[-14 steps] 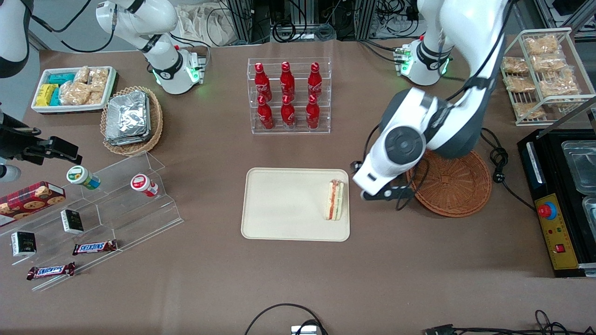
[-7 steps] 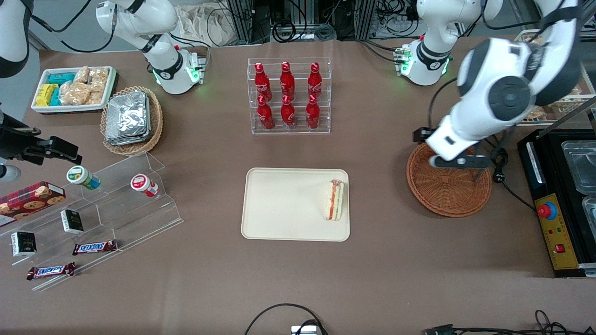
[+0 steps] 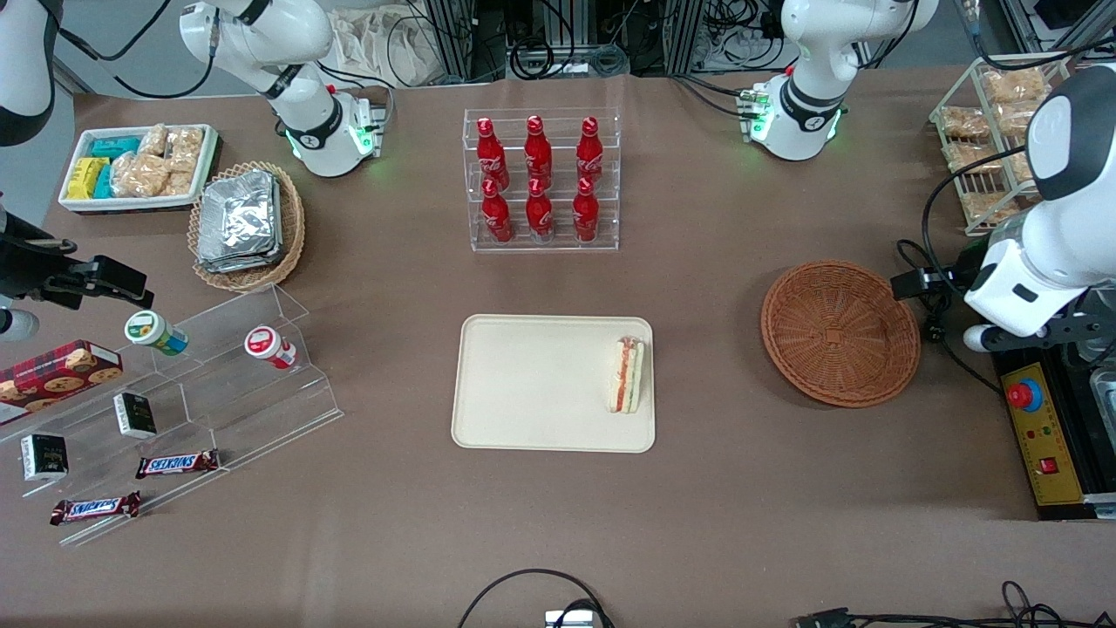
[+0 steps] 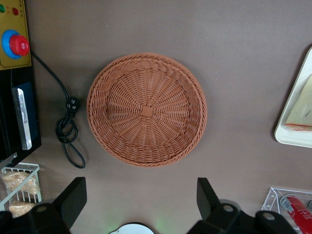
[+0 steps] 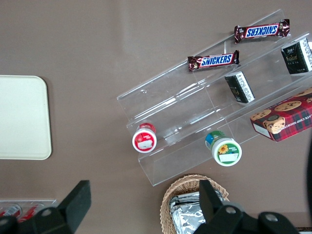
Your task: Place sandwich from basket to tray
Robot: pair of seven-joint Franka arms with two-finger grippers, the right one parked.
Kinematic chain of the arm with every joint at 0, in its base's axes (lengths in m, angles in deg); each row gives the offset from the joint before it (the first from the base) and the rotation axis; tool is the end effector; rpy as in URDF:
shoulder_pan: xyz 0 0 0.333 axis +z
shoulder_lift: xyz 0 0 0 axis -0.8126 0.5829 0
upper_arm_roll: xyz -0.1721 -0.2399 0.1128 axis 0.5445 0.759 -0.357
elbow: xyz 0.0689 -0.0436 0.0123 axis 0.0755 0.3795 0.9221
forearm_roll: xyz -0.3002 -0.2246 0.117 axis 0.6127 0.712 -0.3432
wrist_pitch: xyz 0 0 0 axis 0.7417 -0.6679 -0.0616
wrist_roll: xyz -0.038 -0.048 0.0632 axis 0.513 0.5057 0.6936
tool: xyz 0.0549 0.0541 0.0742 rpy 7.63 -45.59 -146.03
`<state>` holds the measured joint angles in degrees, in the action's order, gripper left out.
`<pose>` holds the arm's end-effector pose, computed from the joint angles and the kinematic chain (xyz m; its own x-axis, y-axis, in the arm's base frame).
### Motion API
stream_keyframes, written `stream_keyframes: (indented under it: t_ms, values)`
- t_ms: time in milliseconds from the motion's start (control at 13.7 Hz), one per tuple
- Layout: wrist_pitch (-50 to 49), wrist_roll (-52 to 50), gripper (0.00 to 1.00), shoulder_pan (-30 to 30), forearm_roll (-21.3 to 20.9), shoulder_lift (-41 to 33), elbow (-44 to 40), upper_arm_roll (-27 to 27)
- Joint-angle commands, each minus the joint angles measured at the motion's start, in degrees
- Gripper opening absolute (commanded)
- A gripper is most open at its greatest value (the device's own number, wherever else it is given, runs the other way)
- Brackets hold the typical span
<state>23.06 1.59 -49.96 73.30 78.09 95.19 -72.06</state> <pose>0.5852 -0.0350 0.5288 0.9727 0.1111 -0.2039 0.1032 -0.9935 -0.0489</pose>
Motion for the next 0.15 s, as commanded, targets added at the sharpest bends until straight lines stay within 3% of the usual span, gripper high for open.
stream_keyframes:
  t_ms: [0,73]
  values:
    - [-1.93,-0.79,1.00,0.09,-1.01,1.71,-3.36,0.74]
    - [-1.93,-0.53,1.00,0.09,-1.01,1.80,-3.36,0.74]
